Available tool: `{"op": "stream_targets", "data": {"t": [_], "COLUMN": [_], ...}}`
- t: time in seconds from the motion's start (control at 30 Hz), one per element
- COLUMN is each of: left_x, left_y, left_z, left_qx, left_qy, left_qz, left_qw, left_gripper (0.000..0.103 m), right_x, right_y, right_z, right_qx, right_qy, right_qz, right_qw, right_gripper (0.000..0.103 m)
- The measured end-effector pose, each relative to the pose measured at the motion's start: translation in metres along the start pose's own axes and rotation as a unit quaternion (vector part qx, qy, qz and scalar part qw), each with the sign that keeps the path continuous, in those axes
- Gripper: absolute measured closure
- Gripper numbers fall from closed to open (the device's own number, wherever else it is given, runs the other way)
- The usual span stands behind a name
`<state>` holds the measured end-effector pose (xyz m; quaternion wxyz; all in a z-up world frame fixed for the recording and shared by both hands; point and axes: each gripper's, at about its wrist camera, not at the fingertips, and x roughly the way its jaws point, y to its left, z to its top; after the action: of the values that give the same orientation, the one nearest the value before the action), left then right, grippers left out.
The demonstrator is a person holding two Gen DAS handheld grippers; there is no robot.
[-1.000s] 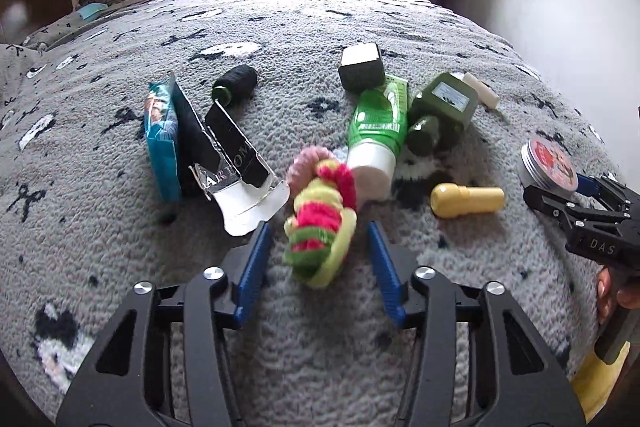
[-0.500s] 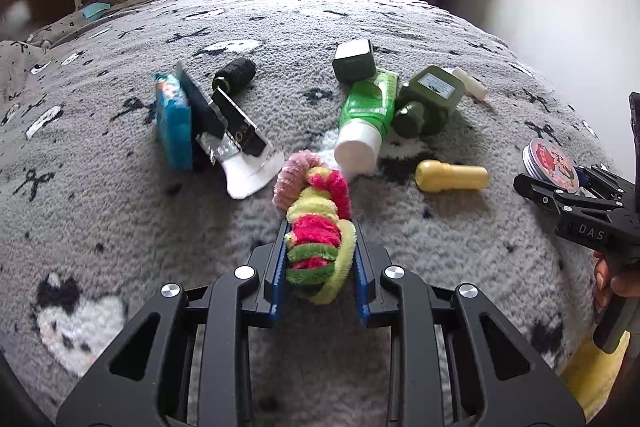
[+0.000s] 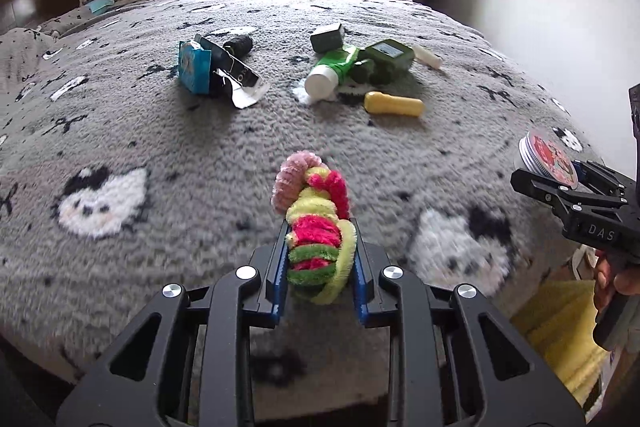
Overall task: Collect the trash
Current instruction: 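Lower both held items below the bed edge and release them into the bin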
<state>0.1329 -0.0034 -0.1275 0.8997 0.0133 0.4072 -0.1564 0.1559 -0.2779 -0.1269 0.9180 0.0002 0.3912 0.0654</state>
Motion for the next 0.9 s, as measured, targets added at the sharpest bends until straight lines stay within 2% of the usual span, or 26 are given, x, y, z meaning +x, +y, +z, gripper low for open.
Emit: {"op": "stream_targets", "data": {"t": [0.23,0.53,0.7,0.9], "left_x": [-0.043,-0.081,-0.081,-0.056], "left_y": [-0.017,-0.037,-0.042,-0.046], "left_z": [-0.029,-0.07,-0.097,-0.136], "left_qx": [0.014,0.028,0.028,0.033], "left_qy": [-0.02,-0.026,-0.005,0.055], "left_qz": [0.006,-0.008,-0.018,-0.023], "left_qw": [0.9997,0.9992,0.9994,0.9977], "left_gripper": [0.079,0.079,0.079,0.079], "right_x": [-0.04,-0.079,-0.077,-0.053], "right_y": [0.018,0.035,0.044,0.053], "right_z": [-0.027,-0.067,-0.093,-0.126], "right_qx": [-0.018,-0.021,-0.028,-0.022], "right_qy": [-0.017,-0.016,0.01,0.069], "right_qz": [0.019,0.059,0.066,0.083], "right_qw": [1.0,0.998,0.997,0.994], "right_gripper": [0.032,0.032,0.032,0.032]}}
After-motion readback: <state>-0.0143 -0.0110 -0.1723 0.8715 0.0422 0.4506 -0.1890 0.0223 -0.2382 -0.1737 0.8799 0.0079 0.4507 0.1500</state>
